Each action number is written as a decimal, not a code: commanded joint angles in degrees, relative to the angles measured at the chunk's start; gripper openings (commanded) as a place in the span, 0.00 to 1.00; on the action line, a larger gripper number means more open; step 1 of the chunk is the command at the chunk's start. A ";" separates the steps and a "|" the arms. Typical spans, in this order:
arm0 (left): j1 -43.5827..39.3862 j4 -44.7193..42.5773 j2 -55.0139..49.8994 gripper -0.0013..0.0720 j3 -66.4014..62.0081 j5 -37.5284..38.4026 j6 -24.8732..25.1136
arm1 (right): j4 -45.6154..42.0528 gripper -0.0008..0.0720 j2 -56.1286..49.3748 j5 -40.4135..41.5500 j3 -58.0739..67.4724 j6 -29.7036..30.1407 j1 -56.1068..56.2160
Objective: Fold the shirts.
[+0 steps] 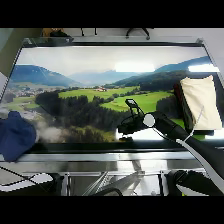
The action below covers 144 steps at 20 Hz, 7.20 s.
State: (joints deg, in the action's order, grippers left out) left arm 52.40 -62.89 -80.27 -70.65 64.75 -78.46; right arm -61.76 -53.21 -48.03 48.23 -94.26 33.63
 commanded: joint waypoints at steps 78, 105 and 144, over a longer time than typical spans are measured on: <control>-54.07 19.04 23.63 0.04 17.49 -16.35 11.63 | 41.83 0.04 -26.10 -23.28 38.88 55.45 -31.85; -35.80 17.88 0.09 0.96 5.49 4.42 13.03 | 32.92 0.53 -11.19 -5.53 -15.98 34.23 -14.84; -48.33 11.78 -9.66 0.96 9.94 -8.11 14.67 | 7.54 0.04 4.57 -17.77 -0.42 24.55 -62.45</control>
State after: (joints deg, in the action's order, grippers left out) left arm 5.87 -50.74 -85.30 -56.25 54.17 -64.53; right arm -54.19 -48.60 -65.87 47.77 -70.35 -28.77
